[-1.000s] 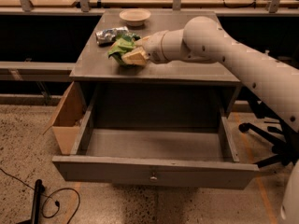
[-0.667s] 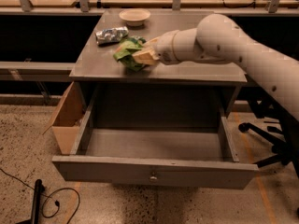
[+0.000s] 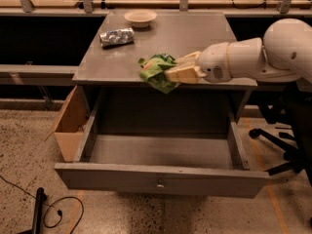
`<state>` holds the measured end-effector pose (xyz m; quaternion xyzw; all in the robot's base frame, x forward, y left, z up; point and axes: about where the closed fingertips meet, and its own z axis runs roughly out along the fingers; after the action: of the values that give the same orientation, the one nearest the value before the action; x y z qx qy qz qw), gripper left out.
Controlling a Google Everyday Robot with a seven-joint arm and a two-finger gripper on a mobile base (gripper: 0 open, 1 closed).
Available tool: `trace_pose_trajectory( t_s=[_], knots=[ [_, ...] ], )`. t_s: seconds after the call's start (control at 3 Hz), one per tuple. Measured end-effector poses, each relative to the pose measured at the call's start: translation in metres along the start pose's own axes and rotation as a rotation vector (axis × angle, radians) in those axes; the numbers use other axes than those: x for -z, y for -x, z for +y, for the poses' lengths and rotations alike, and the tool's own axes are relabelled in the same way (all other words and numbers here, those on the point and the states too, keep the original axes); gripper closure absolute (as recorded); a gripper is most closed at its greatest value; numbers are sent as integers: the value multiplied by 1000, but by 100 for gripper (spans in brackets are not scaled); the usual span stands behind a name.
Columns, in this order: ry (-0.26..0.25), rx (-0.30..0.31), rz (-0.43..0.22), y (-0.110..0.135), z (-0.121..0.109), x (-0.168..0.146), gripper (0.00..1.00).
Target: Place green rice chip bag into top drawer
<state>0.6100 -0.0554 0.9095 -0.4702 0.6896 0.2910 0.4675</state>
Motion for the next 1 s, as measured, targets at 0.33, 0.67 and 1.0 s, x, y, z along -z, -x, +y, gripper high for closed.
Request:
trace_pose_trajectory(
  t_s=[0.33,0.67,1.0],
  knots=[
    [123,16,8,-14,50,34,100],
    [201,12,49,-40,88,46,100],
    [211,-28,153,-76,102,25,100]
  ],
)
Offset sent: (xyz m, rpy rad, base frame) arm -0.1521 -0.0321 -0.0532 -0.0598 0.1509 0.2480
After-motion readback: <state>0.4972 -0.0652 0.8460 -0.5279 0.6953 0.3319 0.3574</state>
